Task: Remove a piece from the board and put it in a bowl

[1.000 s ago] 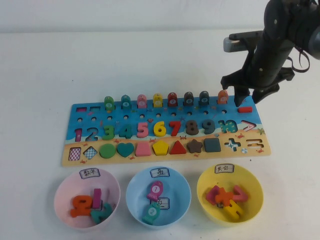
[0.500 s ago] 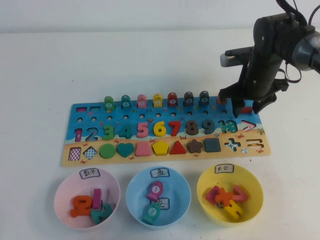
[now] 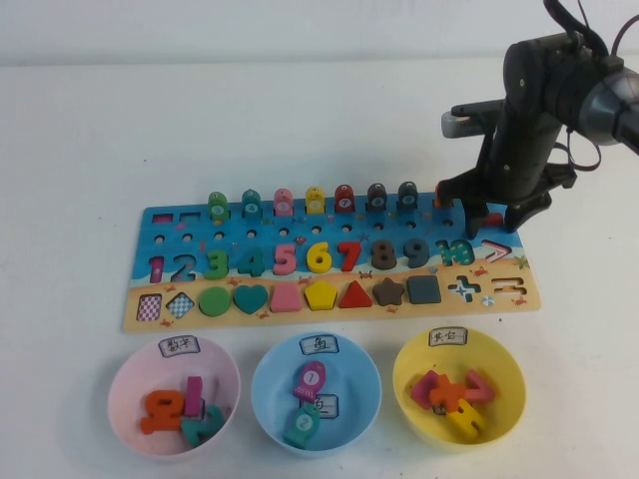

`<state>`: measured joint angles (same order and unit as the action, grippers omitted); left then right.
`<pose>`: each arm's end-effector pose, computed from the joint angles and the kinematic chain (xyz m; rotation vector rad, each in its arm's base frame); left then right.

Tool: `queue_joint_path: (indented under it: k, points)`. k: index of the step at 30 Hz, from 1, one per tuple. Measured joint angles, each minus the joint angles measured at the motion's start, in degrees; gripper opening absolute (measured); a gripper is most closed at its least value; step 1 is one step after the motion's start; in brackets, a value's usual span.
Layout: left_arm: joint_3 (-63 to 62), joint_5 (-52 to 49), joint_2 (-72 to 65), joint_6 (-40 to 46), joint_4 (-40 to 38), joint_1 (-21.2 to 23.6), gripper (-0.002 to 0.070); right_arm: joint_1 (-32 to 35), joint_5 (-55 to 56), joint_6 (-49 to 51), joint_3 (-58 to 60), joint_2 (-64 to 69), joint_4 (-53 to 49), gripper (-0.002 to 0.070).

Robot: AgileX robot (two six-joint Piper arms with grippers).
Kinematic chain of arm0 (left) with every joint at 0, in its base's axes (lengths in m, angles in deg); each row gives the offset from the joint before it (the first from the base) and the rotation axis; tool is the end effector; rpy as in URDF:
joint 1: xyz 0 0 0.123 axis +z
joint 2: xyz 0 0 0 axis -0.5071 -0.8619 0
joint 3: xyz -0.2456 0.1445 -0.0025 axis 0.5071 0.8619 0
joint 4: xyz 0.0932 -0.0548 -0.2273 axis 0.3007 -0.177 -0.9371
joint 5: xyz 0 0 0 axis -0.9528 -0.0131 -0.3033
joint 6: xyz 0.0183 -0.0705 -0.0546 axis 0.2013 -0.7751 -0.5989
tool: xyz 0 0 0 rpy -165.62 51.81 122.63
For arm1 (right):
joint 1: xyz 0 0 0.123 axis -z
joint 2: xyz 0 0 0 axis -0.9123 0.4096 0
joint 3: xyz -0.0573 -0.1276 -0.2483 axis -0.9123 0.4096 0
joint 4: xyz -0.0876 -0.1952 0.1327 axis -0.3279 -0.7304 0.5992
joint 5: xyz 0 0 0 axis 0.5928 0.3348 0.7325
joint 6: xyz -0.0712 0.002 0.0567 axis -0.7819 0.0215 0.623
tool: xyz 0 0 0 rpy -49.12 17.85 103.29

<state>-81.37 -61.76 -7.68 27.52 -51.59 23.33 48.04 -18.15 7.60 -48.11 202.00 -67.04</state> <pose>0.0530 -0.0016 0.1722 0.1170 1.8598 -0.0059 0.4646 0.1476 0.1859 -0.2050 2.9780 0.0361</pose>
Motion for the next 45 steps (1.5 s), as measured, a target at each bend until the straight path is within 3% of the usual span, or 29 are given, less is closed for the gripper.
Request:
queue_joint_path:
  k: [22, 45]
  points:
    - [0.0, 0.0, 0.0, 0.0, 0.0, 0.0, -0.0004, 0.0, 0.16, 4.75, -1.41, 0.24, 0.09, 0.0393]
    - [0.0, 0.0, 0.0, 0.0, 0.0, -0.02, -0.0004, 0.0, -0.1, -2.08, -3.36, 1.73, -0.48, 0.039]
